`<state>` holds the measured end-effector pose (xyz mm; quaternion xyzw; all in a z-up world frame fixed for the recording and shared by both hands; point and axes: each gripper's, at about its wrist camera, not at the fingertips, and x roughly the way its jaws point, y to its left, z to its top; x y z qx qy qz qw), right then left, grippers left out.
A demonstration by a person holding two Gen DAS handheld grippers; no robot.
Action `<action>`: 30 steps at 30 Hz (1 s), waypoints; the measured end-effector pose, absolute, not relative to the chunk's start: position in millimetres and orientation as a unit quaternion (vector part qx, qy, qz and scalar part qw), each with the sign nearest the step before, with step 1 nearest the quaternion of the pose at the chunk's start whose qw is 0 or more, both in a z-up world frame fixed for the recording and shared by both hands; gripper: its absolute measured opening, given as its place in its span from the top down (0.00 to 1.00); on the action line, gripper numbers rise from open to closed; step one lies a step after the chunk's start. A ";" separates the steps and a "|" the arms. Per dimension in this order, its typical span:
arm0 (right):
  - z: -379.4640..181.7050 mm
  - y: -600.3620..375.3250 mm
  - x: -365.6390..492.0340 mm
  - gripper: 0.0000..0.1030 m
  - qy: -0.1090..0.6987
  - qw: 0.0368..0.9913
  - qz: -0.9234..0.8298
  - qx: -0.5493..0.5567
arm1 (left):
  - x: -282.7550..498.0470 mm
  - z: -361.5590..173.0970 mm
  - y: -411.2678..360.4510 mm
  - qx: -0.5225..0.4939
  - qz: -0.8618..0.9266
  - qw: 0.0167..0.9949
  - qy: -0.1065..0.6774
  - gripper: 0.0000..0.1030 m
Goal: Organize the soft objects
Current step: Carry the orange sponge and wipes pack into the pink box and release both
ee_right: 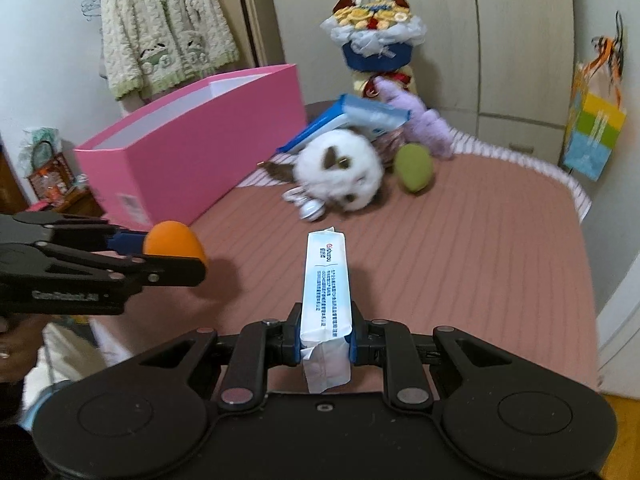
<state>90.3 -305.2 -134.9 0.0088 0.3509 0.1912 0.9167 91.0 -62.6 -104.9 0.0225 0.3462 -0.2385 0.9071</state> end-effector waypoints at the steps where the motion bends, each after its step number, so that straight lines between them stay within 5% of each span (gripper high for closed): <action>1: -133.5 -302.7 87.2 0.78 0.356 0.913 0.198 0.013 | 88.4 -103.9 -59.6 0.023 -0.238 0.906 0.350 0.57; 20: -99.3 -226.5 62.5 0.78 0.385 0.867 0.315 -0.019 | 75.0 -88.6 18.5 -0.041 -0.270 0.845 0.459 0.57; 30: -92.5 -206.7 77.2 0.79 0.398 0.858 0.319 -0.052 | 84.0 -80.7 29.0 -0.027 -0.264 0.852 0.451 0.57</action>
